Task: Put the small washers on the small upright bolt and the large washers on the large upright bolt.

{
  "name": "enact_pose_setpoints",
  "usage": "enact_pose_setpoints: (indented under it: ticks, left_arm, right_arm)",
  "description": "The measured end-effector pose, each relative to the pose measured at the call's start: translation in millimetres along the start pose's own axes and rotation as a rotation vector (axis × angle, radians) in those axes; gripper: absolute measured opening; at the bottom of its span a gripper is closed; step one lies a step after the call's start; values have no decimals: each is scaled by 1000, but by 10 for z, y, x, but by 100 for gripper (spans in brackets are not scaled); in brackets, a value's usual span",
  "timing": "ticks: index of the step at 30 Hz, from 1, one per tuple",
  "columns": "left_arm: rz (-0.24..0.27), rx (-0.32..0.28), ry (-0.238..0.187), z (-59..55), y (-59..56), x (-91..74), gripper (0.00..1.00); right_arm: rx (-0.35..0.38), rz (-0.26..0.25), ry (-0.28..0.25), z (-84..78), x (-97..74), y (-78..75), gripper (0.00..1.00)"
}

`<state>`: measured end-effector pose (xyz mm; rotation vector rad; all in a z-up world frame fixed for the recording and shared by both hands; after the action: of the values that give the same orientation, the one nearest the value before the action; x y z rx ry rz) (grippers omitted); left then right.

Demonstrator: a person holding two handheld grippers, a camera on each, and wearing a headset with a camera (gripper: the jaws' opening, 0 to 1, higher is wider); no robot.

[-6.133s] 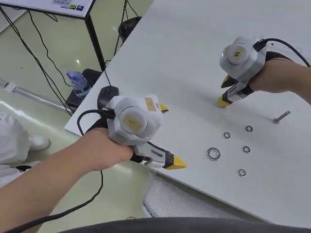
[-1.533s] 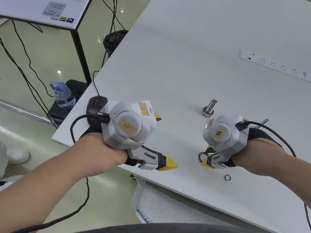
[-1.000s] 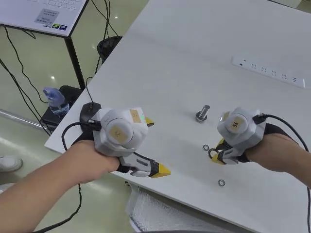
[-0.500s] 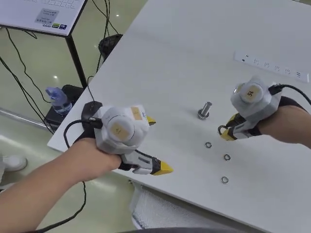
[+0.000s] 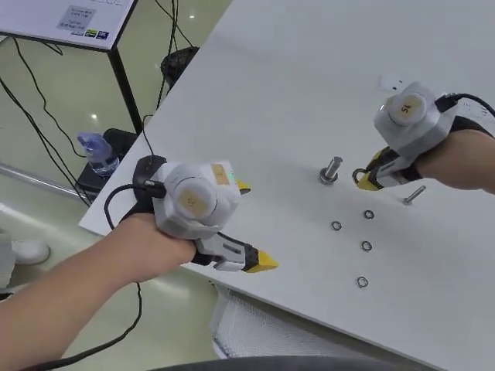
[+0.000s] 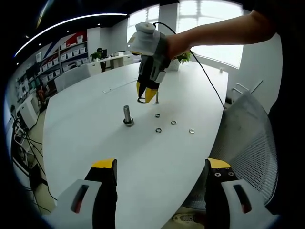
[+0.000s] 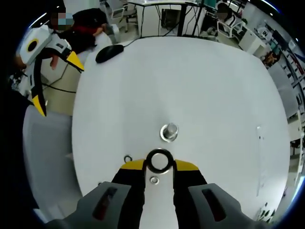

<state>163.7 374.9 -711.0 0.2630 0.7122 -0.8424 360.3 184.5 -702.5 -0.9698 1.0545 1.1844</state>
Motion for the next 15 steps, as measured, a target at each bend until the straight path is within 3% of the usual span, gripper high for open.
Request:
enact_pose_setpoints:
  ticks: [15]
  left_arm:
    - [-3, -3, 0, 12, 8, 13, 74]
  right_arm:
    - [-17, -16, -3, 203, 83, -216, 21]
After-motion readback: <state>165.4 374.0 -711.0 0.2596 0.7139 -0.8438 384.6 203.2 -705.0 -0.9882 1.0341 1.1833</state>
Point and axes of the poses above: the centre of the closed fingertips' face, and the gripper's own axes: x roughly forward along the fingers, y roughly to its left, z roughly out of its top, the point moved 9 cm from there along -x, roughly backward along the fingers, and after that the axes turned 4 degrees about y, right-handed, at the moved point
